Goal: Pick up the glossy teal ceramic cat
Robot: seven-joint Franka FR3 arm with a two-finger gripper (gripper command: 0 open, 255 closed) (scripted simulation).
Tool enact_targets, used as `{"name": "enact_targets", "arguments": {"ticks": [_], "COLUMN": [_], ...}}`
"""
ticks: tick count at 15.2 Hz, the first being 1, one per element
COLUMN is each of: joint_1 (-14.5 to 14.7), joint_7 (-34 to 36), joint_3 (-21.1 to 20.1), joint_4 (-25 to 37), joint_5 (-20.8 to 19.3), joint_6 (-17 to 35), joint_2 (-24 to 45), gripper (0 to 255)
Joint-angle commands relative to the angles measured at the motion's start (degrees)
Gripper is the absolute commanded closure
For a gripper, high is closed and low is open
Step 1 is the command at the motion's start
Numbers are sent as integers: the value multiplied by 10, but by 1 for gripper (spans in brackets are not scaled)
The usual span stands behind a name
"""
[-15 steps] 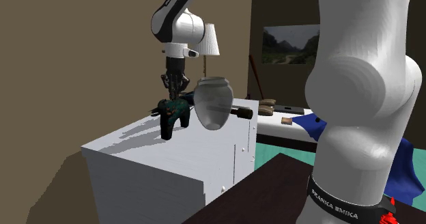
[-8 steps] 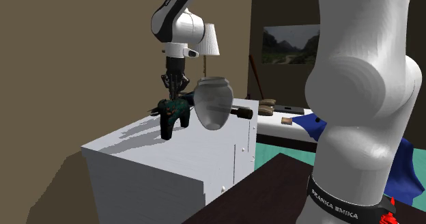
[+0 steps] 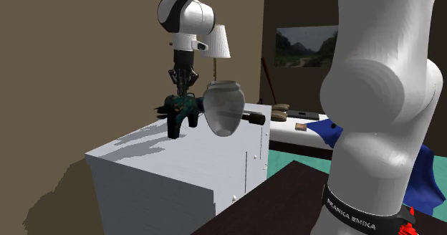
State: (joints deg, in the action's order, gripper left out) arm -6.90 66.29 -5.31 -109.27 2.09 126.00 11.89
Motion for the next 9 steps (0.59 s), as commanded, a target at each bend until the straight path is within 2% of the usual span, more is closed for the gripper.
{"name": "enact_targets", "arguments": {"ticks": [1, 9], "joint_1": [0, 0], "joint_7": [1, 2], "joint_3": [0, 0], "joint_4": [8, 36], "joint_5": [0, 1], "joint_6": [-14, -58], "joint_2": [-7, -23], "gripper": [255, 255]}}
